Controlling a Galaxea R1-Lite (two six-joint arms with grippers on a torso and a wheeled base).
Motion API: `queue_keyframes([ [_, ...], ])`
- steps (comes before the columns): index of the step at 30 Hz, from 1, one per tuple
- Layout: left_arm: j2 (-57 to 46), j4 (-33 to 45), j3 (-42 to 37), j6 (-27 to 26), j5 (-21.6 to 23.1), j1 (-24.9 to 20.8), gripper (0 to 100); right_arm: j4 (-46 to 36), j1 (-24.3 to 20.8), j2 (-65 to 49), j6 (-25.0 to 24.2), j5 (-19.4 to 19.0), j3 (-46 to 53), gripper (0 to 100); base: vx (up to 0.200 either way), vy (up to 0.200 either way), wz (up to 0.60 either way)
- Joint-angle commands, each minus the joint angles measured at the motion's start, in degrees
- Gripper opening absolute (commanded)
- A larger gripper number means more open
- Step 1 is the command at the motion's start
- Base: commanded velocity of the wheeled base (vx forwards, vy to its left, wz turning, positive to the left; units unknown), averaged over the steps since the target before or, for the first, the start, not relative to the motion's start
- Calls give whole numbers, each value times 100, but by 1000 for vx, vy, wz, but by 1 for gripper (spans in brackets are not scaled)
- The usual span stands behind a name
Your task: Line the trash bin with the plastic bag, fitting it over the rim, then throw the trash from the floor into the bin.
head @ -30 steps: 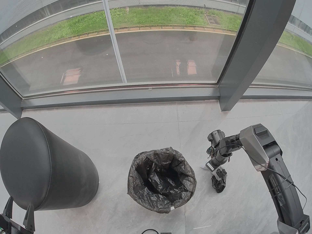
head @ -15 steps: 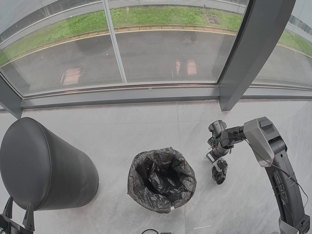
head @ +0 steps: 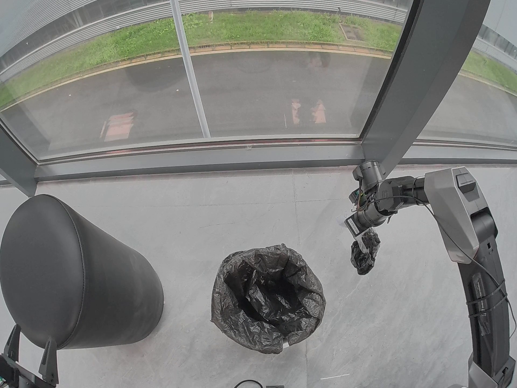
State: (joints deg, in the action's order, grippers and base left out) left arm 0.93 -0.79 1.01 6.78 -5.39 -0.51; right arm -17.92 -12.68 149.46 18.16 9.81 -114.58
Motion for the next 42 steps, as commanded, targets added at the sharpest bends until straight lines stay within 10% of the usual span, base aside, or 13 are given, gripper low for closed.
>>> queue_keyframes([
  [1, -84, 18, -13, -107, -94, 7, 100, -1, -147, -628, 3, -23, -1, 0, 0, 0, 0],
  [27, -75, 35, -48, -326, 328, 7, 100, 8, -1791, -3019, -120, -58, -1, 0, 0, 0, 0],
  [42, -75, 18, -48, -186, 214, 16, 100, 140, -2969, -3854, -138, -58, 1597, 0, 0, 0, 0],
])
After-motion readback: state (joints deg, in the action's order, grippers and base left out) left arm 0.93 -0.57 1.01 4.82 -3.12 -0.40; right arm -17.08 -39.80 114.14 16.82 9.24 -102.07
